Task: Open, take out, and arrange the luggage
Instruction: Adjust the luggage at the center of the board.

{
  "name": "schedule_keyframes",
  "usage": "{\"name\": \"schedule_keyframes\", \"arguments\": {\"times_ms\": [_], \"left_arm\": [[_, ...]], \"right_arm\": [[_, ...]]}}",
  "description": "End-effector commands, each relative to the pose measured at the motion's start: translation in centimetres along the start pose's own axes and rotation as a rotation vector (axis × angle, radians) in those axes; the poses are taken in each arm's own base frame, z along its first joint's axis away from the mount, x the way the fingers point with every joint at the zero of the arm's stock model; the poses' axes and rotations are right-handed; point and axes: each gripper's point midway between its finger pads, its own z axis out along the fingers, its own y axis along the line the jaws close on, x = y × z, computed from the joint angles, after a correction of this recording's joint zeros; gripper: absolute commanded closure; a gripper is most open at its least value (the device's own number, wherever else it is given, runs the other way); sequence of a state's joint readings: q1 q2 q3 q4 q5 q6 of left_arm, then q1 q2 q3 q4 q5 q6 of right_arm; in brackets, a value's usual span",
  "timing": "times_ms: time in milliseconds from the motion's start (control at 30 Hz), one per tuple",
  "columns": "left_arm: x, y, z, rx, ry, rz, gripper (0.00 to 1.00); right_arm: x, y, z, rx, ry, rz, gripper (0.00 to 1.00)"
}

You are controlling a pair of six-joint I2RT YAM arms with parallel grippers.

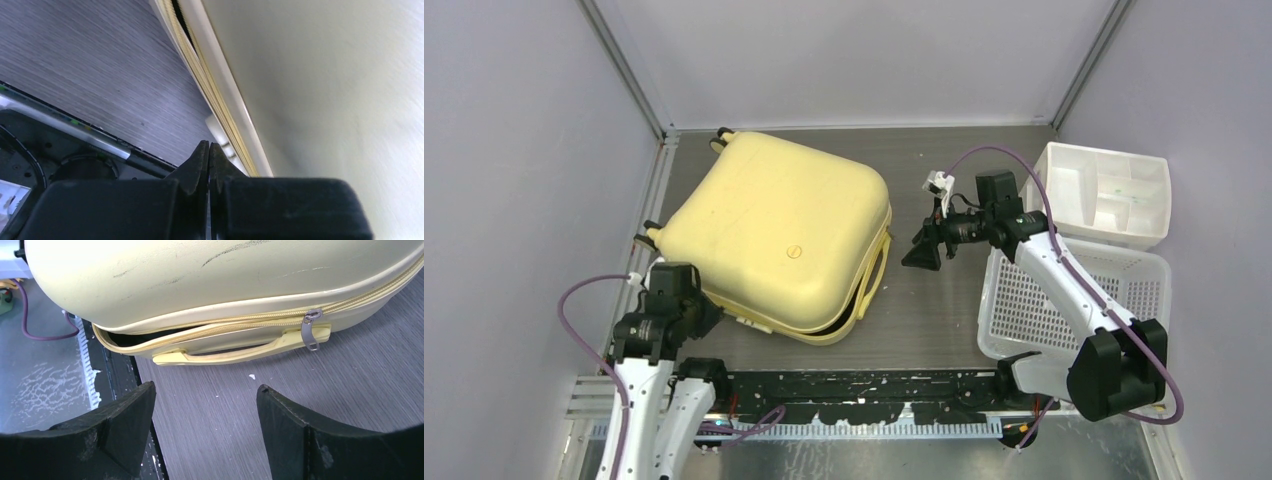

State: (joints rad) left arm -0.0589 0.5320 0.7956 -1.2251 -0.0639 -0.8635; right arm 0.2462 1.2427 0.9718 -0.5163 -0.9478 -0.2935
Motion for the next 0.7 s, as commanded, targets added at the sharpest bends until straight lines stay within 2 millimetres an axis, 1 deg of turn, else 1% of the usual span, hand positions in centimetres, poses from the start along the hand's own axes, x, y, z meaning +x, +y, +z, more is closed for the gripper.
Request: {"name": "schedule_keyframes", "arguments": {"times_ms": [0,100,200,267,300,333,467,567,667], "left_arm": [[-1.9,-0.3,2.7,-0.055,-0.074,-0.111,0.99],[-2.6,-1.2,4.5,-0.059,-0.081,-0.138,0.98],[-3.5,-1.6,5.8,-0.078,-0.099,-0.147,0.97],[-4.2,-2.3,6.6,-0.061,-0.121,-0.148,0.97],[-4.8,-2.9,7.0,-0.043,-0.139,-0.15,0.97],[-5.2,-3.0,7.3,-0.046,-0.147,-0.148,0.97],[-7.8,-4.7,8.4,-0.043,-0.204,-0.14,0.97],[-9.4,-6.1,9.4,-0.028,-0.215,-0.147,0.96],[-11.0,-7.7,10.2,0.0,-0.229,-0.145,0.96]], "right_arm": [[-1.0,-0.1,0.0,0.0,-0.032,-0.019,0.21],[-1.1,-0.1,-0.1,0.004,-0.034,-0.02,0.22],[-1.0,0.0,-0.1,0.004,-0.033,-0.019,0.21],[-1.0,-0.1,-0.1,0.004,-0.034,-0.02,0.22],[-1.0,-0.1,-0.1,0.004,-0.033,-0.017,0.21],[-1.0,-0.1,-0.1,0.003,-0.034,-0.016,0.21],[-1.2,-0.3,0.0,0.013,-0.041,-0.001,0.22],[-1.4,-1.1,-0.3,0.052,-0.061,0.016,0.21],[-1.9,-2.8,-0.7,0.142,-0.096,0.055,0.21]]}}
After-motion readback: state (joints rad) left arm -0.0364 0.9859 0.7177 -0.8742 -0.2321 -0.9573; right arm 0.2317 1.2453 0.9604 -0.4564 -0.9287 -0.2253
